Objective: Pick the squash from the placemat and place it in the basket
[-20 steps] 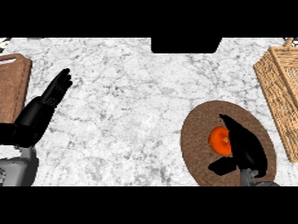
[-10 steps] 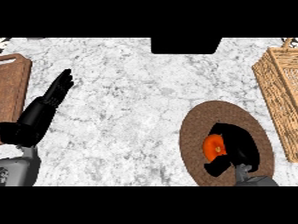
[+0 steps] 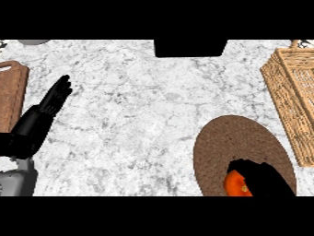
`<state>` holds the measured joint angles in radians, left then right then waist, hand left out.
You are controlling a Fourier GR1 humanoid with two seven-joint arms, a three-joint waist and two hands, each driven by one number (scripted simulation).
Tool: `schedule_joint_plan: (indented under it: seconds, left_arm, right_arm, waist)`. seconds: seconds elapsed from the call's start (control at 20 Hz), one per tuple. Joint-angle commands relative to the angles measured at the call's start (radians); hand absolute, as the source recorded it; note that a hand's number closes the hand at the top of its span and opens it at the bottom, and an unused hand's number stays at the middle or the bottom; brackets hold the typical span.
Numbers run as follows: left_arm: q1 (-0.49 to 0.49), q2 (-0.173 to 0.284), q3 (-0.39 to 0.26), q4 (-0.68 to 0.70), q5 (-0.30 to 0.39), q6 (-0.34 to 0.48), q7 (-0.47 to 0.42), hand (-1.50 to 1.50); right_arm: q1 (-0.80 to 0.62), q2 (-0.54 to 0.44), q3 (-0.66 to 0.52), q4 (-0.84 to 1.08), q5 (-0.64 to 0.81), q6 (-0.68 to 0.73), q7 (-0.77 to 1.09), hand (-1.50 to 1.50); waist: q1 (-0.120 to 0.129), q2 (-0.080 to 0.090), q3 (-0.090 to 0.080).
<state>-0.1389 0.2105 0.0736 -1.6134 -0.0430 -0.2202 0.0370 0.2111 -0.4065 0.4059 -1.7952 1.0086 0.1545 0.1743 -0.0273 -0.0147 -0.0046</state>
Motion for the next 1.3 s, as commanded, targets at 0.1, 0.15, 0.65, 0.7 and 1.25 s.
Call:
schedule_joint_plan:
  seconds: [0.1, 0.15, 0.65, 0.7, 1.25]
  left_arm:
    - [-0.007, 0.011, 0.021, 0.013, 0.013, -0.011, -0.008, 0.00]
    - [0.044, -0.018, -0.008, -0.001, -0.027, 0.018, -0.049, 0.00]
    - [0.044, -0.007, 0.001, -0.009, -0.005, -0.003, -0.016, 0.00]
    - [0.039, 0.000, 0.028, -0.011, 0.014, -0.002, -0.026, 0.00]
    - [0.026, -0.003, 0.011, 0.002, -0.006, -0.006, -0.026, 0.00]
  right_arm:
    - [0.312, -0.234, -0.027, -0.148, -0.034, -0.204, -0.321, 1.50]
    - [0.348, -0.236, -0.037, -0.202, -0.068, -0.215, -0.341, 1.50]
    - [0.579, -0.186, -0.201, -0.526, -0.631, -0.186, -0.558, 1.50]
    - [0.612, -0.201, -0.259, -0.538, -0.713, -0.180, -0.601, 1.50]
    - [0.825, -0.229, -0.833, -0.736, -1.234, -0.046, -0.575, 1.50]
  waist:
    - [-0.010, 0.008, 0.005]
    - [-0.004, 0.008, 0.005]
    - [-0.015, 0.004, 0.004]
    - [-0.021, 0.003, 0.005]
    - [-0.005, 0.010, 0.003]
